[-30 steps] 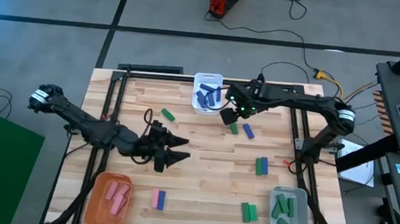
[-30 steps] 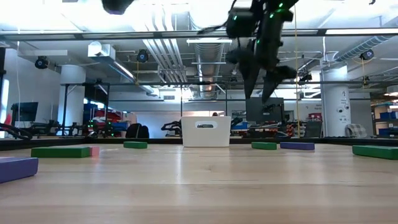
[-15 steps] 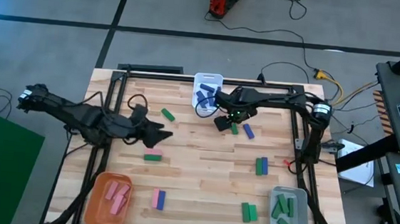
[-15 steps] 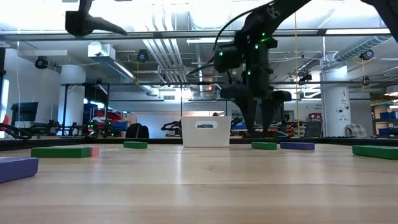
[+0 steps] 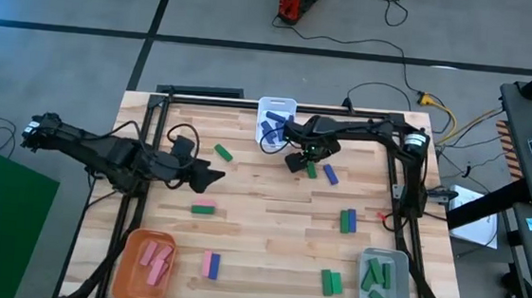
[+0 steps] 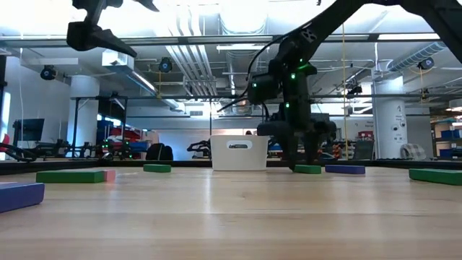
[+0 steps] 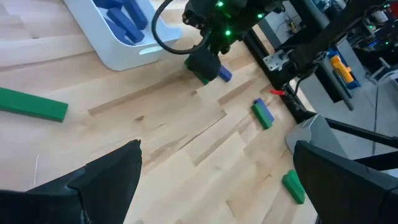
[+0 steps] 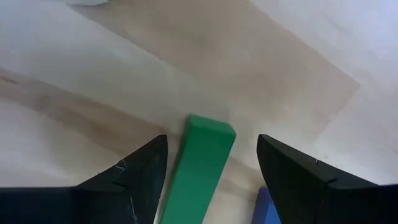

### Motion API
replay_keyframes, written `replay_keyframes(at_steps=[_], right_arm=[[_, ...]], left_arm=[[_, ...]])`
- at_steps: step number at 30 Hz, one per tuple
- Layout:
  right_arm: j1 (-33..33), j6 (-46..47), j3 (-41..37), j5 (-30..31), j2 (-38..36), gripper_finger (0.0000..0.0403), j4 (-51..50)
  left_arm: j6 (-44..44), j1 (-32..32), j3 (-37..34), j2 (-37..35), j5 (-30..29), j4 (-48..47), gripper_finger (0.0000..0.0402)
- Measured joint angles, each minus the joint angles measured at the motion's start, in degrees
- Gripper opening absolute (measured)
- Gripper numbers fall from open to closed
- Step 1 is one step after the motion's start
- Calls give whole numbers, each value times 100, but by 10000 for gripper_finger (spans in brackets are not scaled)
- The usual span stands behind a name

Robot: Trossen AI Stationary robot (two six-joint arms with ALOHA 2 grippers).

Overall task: Sort blocks
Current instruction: Put the green block into the gray bin

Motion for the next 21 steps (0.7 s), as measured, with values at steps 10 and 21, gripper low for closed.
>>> replay_keyframes(at_steps=[10,21], right_arm=[[-1,-113,-78,-220,118,216,267],[19,-160,-89,-290,113,93,342]], left_arm=[[5,0,0,0,1,2,377],[17,0,0,0,3,4,370]])
